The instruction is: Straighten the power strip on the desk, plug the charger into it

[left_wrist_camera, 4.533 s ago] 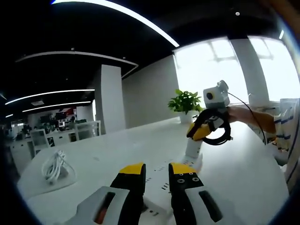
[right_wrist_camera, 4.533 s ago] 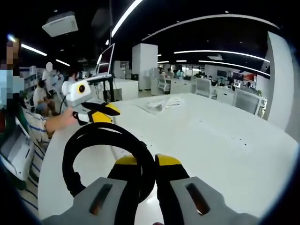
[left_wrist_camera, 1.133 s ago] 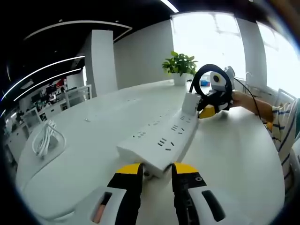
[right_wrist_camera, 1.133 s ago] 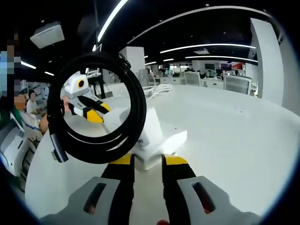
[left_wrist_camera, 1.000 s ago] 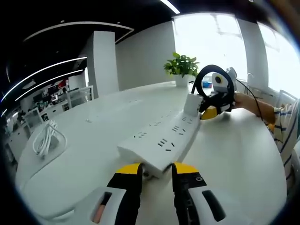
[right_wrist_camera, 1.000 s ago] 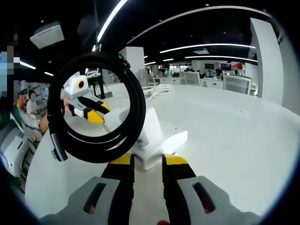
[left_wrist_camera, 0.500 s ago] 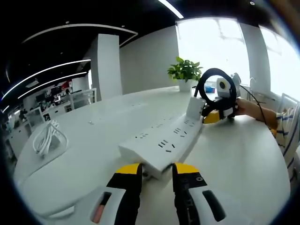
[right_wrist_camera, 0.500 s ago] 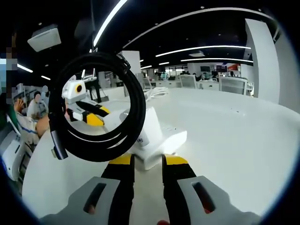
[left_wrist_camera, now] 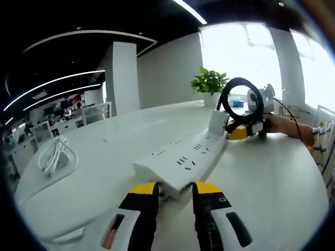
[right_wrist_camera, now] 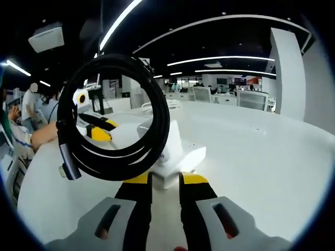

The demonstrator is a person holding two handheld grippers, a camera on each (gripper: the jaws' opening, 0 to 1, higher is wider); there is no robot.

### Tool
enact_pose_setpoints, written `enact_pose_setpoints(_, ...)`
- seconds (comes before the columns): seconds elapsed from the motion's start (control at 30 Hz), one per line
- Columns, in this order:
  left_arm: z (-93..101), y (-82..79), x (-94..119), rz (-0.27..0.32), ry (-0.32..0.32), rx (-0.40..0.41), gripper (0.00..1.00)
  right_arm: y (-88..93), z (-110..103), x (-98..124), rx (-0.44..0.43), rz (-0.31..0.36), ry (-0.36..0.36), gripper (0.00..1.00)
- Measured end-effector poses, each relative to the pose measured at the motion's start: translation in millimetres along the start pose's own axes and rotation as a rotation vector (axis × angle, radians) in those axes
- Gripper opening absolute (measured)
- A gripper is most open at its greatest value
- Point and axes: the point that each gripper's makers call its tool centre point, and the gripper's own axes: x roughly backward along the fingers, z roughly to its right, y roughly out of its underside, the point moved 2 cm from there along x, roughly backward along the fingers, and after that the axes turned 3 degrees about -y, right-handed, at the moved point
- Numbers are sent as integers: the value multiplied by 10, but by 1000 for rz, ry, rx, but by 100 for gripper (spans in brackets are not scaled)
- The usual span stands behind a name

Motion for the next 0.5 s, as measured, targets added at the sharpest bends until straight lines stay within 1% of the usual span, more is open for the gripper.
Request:
enact_pose_setpoints(0.17,-14,-6,-19,3,-6,-1,25,-9,23,-6,26,-8,16,19)
enact_pose_setpoints(0.5,-7,-3,-28,4,-11,-3,25,-4,38,-2,28,-6,25,18)
